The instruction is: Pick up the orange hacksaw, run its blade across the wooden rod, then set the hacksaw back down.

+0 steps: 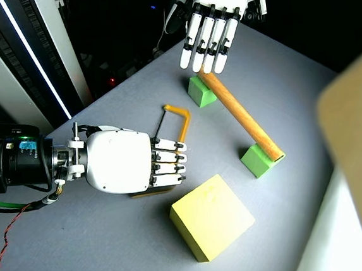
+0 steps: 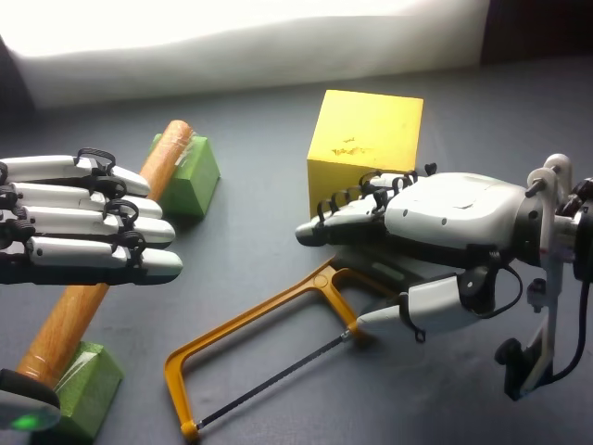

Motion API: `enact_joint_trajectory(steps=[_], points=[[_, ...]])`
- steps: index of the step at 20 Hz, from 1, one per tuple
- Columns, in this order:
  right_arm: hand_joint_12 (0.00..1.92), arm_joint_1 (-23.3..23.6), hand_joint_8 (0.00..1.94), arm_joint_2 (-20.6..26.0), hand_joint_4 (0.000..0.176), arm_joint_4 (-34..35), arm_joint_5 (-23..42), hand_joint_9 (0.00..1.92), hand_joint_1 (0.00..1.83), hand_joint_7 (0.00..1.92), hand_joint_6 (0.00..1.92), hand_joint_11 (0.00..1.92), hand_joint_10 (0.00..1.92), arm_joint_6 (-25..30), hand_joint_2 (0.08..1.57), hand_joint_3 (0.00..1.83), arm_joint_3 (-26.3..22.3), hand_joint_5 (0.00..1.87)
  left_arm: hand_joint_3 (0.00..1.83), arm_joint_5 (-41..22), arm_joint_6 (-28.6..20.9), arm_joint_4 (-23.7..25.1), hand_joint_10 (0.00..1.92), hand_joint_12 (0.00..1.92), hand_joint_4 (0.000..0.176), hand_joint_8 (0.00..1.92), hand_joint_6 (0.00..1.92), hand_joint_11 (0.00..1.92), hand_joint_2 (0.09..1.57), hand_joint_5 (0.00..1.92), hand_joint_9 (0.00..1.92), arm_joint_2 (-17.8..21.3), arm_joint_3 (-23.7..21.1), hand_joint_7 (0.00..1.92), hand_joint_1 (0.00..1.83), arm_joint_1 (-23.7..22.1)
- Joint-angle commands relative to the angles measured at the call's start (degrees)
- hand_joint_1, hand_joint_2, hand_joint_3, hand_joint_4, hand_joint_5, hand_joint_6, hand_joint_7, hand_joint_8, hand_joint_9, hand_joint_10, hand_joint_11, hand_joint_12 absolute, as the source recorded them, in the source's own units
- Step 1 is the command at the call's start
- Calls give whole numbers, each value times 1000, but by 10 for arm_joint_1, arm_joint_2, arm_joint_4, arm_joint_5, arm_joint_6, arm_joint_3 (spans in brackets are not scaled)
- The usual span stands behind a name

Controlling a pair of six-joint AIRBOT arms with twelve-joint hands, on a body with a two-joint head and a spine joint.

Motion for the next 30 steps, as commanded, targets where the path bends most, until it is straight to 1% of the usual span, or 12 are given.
enact_joint_trajectory(steps=[1,5,9,13,14,15,17,18,19,21,24,30], points=[[850,4,1,2,0,5,67,175,721,152,0,0,1,1,1082,0,-1,156,0,-49,1,-38,7,387,9,6,4,0,1188,262,206,1,2,237,234,-3],[559,3,2,8,0,5,98,58,660,38,1,0,2,-15,1034,0,-1,67,0,-51,1,-38,1,395,5,1,3,0,1186,270,220,2,2,247,241,-2],[496,0,3,37,0,-26,191,42,635,22,2,0,2,-46,1022,0,-1,43,0,-52,1,-38,0,384,7,0,0,0,1186,256,201,2,2,222,235,-2],[547,-2,6,82,0,-172,323,66,621,62,7,0,6,-25,1032,0,-1,73,1,-57,1,-38,1,409,6,3,3,0,1183,274,206,2,4,242,233,-3],[917,-2,20,101,0,-201,366,276,617,286,25,0,39,-12,1072,4,0,256,1,-58,1,-38,2,436,9,2,2,0,1184,274,209,2,4,245,239,-3],[1543,-4,768,115,0,-222,401,643,580,646,627,464,964,-2,1131,10,4,602,1,-61,1,-38,145,832,0,60,26,262,1190,552,605,3,4,613,317,-3],[1893,-8,1658,133,0,-263,464,718,488,650,1703,742,1768,-2,1215,8,15,386,0,-61,1,-38,575,1215,0,131,69,417,1196,884,751,3,5,906,385,-3],[1920,-9,1930,142,0,-293,507,867,369,808,1912,896,1915,6,1274,14,25,626,3,-61,1,-38,1388,1554,0,1080,877,443,1229,738,595,3,4,671,395,-3],[1921,-11,1941,146,0,-307,521,962,370,902,1921,994,1921,30,1294,8,30,743,1,-61,1,-38,1641,1739,0,1497,1393,462,1250,631,604,3,4,622,388,-3],[1921,-23,1941,153,0,-320,552,1183,363,1079,1921,1297,1921,35,1321,9,34,983,2,-62,1,-38,1904,1914,0,1881,1860,714,1272,659,783,3,3,723,417,-3],[1921,-33,1941,163,0,-340,572,1474,286,1357,1921,1609,1921,36,1402,17,35,1283,2,-62,1,-38,1921,1921,0,1921,1921,1209,1297,1203,1188,3,1,1175,441,-3],[1921,-24,1941,154,0,-394,572,1496,248,1385,1921,1631,1921,36,1481,10,40,1281,5,-66,1,-29,1921,1921,0,1921,1921,1358,1336,1221,1287,4,-2,1256,500,-2]])
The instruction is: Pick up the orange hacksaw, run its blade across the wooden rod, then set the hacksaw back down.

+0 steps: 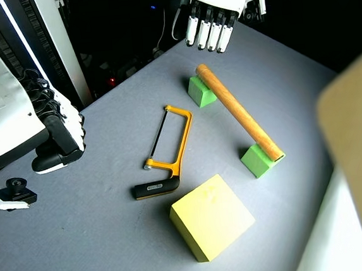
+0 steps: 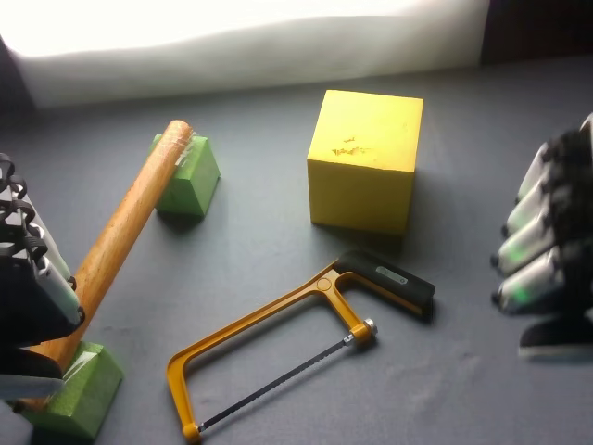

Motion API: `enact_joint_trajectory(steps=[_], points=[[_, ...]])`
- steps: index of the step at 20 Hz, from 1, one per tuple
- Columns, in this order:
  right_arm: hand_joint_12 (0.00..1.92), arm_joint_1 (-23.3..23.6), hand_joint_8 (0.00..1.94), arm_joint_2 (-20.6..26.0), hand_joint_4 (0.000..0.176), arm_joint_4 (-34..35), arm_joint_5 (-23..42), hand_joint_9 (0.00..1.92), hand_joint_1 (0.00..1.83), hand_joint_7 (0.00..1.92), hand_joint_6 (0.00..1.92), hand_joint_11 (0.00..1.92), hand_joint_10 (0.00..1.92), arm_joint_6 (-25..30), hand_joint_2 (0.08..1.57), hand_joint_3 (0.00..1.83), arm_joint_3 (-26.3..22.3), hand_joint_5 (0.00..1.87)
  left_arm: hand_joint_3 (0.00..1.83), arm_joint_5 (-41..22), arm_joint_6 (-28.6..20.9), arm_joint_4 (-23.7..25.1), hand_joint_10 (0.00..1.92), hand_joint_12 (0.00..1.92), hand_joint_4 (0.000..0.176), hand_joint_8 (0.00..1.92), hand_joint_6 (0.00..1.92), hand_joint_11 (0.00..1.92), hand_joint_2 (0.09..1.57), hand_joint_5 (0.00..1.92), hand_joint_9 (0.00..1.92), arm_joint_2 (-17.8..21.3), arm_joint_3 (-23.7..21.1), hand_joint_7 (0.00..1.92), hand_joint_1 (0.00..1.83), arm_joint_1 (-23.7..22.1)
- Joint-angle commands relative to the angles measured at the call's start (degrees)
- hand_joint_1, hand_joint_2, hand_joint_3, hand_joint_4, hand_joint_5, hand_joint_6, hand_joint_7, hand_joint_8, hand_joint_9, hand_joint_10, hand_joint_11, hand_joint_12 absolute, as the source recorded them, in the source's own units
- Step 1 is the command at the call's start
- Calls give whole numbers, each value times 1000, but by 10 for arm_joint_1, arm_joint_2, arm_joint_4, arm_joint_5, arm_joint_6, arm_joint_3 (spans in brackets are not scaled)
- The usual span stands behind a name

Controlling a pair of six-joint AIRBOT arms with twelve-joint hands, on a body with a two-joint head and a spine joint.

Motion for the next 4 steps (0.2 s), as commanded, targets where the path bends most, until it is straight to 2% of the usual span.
enact_joint_trajectory(steps=[1,4], points=[[1921,6,1941,0,0,38,46,1488,268,1375,1921,1623,1921,0,1490,5,-3,1253,2,-49,1,-30,1921,1921,0,1921,1921,1322,1341,1186,1251,4,-1,1215,560,-2],[1921,7,1941,1,0,27,46,1484,318,1377,1921,1618,1921,0,1476,0,-6,1256,4,-49,1,-30,1921,1921,0,1921,1921,1314,1358,1161,1245,4,-2,1201,565,-3]])
